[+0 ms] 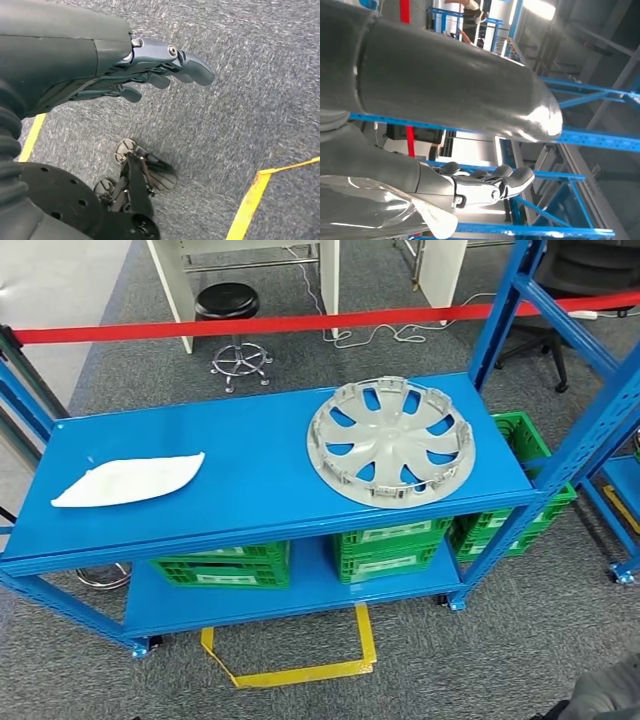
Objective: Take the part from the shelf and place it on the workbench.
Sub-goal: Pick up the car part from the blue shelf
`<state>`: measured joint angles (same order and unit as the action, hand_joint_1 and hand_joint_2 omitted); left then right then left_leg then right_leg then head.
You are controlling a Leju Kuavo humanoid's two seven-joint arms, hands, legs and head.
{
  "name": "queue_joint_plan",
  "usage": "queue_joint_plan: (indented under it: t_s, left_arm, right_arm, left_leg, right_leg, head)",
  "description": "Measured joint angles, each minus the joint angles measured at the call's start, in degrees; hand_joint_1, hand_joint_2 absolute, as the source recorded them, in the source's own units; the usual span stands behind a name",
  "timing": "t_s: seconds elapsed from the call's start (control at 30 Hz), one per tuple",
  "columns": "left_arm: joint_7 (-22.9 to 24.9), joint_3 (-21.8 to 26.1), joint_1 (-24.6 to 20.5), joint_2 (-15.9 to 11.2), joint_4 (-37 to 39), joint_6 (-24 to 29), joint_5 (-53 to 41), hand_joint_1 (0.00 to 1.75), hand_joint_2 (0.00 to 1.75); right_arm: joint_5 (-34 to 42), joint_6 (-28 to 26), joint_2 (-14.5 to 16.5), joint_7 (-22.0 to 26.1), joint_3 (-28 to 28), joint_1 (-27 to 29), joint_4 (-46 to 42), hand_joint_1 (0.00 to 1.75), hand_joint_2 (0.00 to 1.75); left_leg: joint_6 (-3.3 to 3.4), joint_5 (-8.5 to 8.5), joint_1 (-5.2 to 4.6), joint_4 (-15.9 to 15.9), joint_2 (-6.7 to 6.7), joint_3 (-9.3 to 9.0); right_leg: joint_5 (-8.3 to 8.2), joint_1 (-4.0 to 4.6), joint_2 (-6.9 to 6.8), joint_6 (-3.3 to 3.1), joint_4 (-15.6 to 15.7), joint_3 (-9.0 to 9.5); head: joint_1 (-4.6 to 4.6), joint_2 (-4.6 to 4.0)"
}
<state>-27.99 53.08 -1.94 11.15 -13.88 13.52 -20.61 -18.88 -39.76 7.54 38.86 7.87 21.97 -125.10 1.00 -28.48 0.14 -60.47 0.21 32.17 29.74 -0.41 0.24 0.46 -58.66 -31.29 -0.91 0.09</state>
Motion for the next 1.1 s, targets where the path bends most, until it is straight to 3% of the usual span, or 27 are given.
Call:
queue_joint_plan:
  t_s: [0.1, 0.17, 0.27, 0.3, 0.33, 0.37, 0.43, 0.5, 0.6, 0.67, 0.77, 0.8, 0.83, 0.87, 0.9, 0.97, 1.03, 1.1]
  left_arm:
    - [0.69, 0.24, 0.10, 0.01, 0.00, 0.99, -0.38, 0.00, 0.00]
    - [1.20, 0.32, 0.14, 0.04, 0.00, 2.34, -0.81, 0.00, 0.00]
    - [1.99, 0.45, 0.00, 0.26, 0.00, 3.88, -1.27, 0.00, 0.00]
    - [2.31, 0.50, -0.01, 0.38, 0.00, 4.11, -1.47, 0.00, 0.00]
    - [2.57, 0.56, -0.02, 0.50, 0.00, 4.26, -1.73, 0.00, 0.00]
    - [2.82, 0.64, -0.02, 0.62, 0.00, 4.34, -1.97, 0.00, 0.00]
    - [3.04, 0.86, -0.01, 0.81, 0.00, 4.43, -2.28, 0.00, 0.00]
    - [3.06, 1.09, -0.04, 0.94, 0.00, 4.47, -2.52, 0.00, 0.00]
    - [3.06, 1.27, -0.10, 0.96, 0.00, 4.14, -3.09, 0.00, 0.00]
    - [3.06, 1.37, -0.18, 0.95, 0.00, 3.48, -3.41, 0.00, 0.00]
    - [3.14, 1.60, -0.21, 0.81, 0.00, 2.47, -3.53, 0.00, 0.00]
    - [3.21, 1.70, -0.18, 0.73, 0.00, 2.26, -3.55, 0.00, 0.00]
    - [3.31, 1.79, -0.14, 0.66, 0.00, 2.10, -3.57, 0.00, 0.00]
    - [3.42, 1.88, -0.12, 0.60, 0.00, 1.99, -3.62, 0.00, 0.00]
    - [3.50, 1.94, -0.13, 0.55, 0.00, 1.92, -3.66, 0.00, 0.00]
    - [3.62, 2.01, -0.21, 0.42, 0.00, 1.89, -3.74, 0.00, 0.00]
    - [3.69, 2.15, -0.36, 0.33, 0.00, 1.89, -3.79, 0.00, 0.00]
    - [3.74, 2.34, -0.39, 0.28, 0.00, 1.90, -3.80, 0.00, 0.00]
  right_arm:
    - [0.34, 0.00, -0.03, 0.00, 0.35, -0.27, 0.46, 0.00, 0.00]
    - [0.38, 0.00, -0.08, -0.01, 0.47, -0.47, 0.82, 0.00, 0.00]
    - [-3.96, 0.00, 0.47, -0.80, -0.95, -0.60, 1.87, 0.00, 0.00]
    - [-7.02, -0.01, 1.35, -1.38, -2.81, -0.66, 2.56, 0.00, 0.00]
    - [-10.09, -0.03, 2.50, -1.92, -5.51, -0.76, 3.35, 0.00, 0.00]
    - [-12.52, -0.04, 3.77, -2.30, -8.71, -0.90, 4.13, 0.00, 0.00]
    - [-14.71, -0.07, 5.71, -2.56, -14.69, -1.12, 5.31, 0.00, 0.00]
    - [-15.59, -0.07, 6.90, -2.89, -18.49, -1.29, 6.04, 0.00, 0.00]
    - [-19.21, -0.07, 8.45, -5.60, -22.56, -1.60, 6.82, 0.00, 0.00]
    - [-21.55, 0.16, 8.74, -8.88, -25.56, -2.04, 7.65, 0.00, 0.00]
    - [-21.43, 1.96, 7.72, -13.53, -30.13, -2.96, 10.25, 0.00, 0.00]
    - [-20.92, 2.84, 7.11, -14.40, -31.49, -3.22, 11.24, 0.00, 0.00]
    - [-20.44, 3.68, 6.46, -14.96, -32.83, -3.51, 12.22, 0.00, 0.00]
    - [-20.08, 4.40, 5.86, -15.27, -34.06, -3.84, 13.09, 0.00, 0.00]
    - [-19.78, 4.97, 5.33, -15.46, -35.18, -4.17, 13.88, 0.00, 0.00]
    - [-19.46, 5.50, 4.49, -15.55, -36.87, -4.72, 15.05, 0.00, 0.00]
    - [-19.39, 5.61, 3.80, -15.57, -37.93, -5.06, 15.86, 0.00, 0.00]
    - [-19.40, 5.64, 3.31, -15.58, -38.69, -5.30, 16.49, 0.00, 0.00]
  left_leg:
    - [-0.04, -0.09, -0.06, 1.81, -0.01, -0.33]
    - [0.26, 0.26, 0.18, 2.32, 0.03, -0.41]
    - [0.57, 0.47, 0.22, 2.47, 0.13, -0.27]
    - [0.59, 0.49, 0.20, 2.45, 0.17, -0.23]
    - [0.61, 0.50, 0.19, 2.44, 0.20, -0.22]
    - [0.61, 0.50, 0.20, 2.41, 0.19, -0.25]
    - [0.50, 0.45, 0.22, 2.31, 0.10, -0.35]
    - [0.05, 0.35, 0.01, 2.05, 0.05, -0.24]
    - [-0.81, 0.52, -0.13, 2.09, 0.09, -0.14]
    - [-1.34, -0.56, -0.02, 0.84, 0.05, 0.31]
    - [-1.99, -5.84, 0.16, -8.59, 0.00, 4.27]
    - [-2.06, -7.15, 0.19, -11.99, 0.01, 5.71]
    - [-2.05, -7.37, 0.19, -13.81, 0.00, 6.44]
    - [-1.95, -6.44, 0.19, -13.43, 0.00, 6.20]
    - [-1.75, -4.55, 0.19, -10.82, 0.00, 4.95]
    - [-1.19, -0.83, 0.06, -2.99, -0.05, 1.33]
    - [-0.79, 0.15, -0.15, 1.46, -0.09, -0.53]
    - [-0.37, -0.03, -0.27, 2.17, -0.09, -0.59]
  right_leg:
    - [-0.10, -0.01, -0.12, 0.81, 0.04, -0.53]
    - [1.19, -0.10, -0.18, 1.36, -1.47, -1.35]
    - [6.07, -0.18, -0.19, 1.91, -10.92, -5.69]
    - [6.99, -0.19, -0.19, 2.03, -13.90, -7.12]
    - [6.86, -0.20, -0.20, 2.10, -15.14, -7.71]
    - [5.64, -0.22, -0.21, 2.12, -14.09, -7.18]
    - [1.93, -0.27, -0.36, 1.97, -6.84, -3.54]
    - [0.18, -0.18, -0.43, 1.46, -0.78, -0.48]
    - [-0.04, -0.09, -0.25, 0.58, 0.51, 0.23]
    - [-0.29, -0.28, -0.34, 0.07, 0.74, 0.28]
    - [-0.40, -0.42, -0.51, -0.39, 0.85, 0.24]
    - [-0.40, -0.41, -0.52, -0.43, 0.84, 0.22]
    - [-0.39, -0.41, -0.48, -0.43, 0.83, 0.23]
    - [-0.39, -0.40, -0.42, -0.43, 0.82, 0.28]
    - [-0.37, -0.40, -0.35, -0.39, 0.82, 0.39]
    - [-0.25, -0.31, -0.24, -0.19, 0.77, 0.55]
    - [-0.24, -0.18, -0.22, 0.31, 0.71, 0.36]
    - [-0.37, -0.21, -0.25, 0.98, 0.89, 0.22]
  head:
    - [0.02, 0.00]
    - [-0.10, 0.00]
    - [-0.25, 0.00]
    - [-0.22, 0.00]
    - [-0.23, 0.00]
    - [-0.23, 0.00]
    - [-0.26, 0.00]
    - [-0.24, 0.00]
    - [-0.14, 0.00]
    - [0.00, 0.00]
    - [0.35, 0.00]
    - [0.33, 0.00]
    - [0.34, 0.00]
    - [0.35, 0.00]
    - [0.35, 0.00]
    - [0.34, 0.00]
    - [0.30, 0.00]
    - [0.28, 0.00]
